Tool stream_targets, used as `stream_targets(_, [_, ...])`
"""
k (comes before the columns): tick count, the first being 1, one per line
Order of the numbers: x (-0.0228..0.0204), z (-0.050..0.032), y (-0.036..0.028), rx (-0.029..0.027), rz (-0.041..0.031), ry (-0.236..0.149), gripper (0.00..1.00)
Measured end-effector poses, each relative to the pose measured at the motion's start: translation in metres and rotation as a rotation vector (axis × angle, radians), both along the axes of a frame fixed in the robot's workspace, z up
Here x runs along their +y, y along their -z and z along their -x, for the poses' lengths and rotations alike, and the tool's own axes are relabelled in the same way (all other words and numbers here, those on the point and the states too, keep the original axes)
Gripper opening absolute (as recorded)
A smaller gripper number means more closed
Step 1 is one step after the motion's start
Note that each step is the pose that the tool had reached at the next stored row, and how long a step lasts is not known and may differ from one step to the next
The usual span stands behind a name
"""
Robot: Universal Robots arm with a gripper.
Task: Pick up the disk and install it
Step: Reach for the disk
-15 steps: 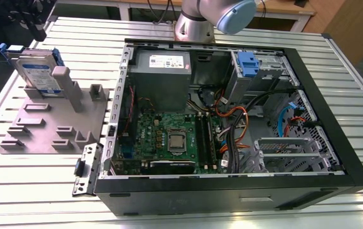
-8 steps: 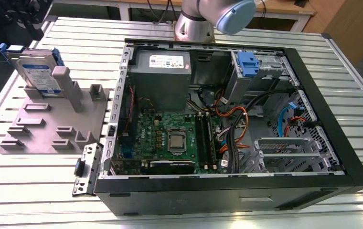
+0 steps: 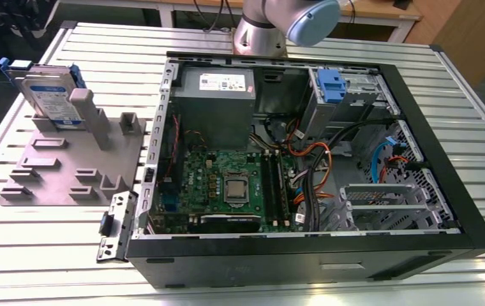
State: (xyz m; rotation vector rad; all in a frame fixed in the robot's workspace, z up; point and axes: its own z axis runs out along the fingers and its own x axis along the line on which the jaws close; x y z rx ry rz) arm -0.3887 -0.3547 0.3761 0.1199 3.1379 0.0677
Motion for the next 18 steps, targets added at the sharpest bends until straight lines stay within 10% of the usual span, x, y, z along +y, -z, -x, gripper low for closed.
stream_targets(11, [0.0052,0.0349,0.0071,0.0000,0.0000,0.000,0.11])
stream_targets(18, [0.0057,0.0412,0.0111,0.0031,0.0001,0.000,0.11])
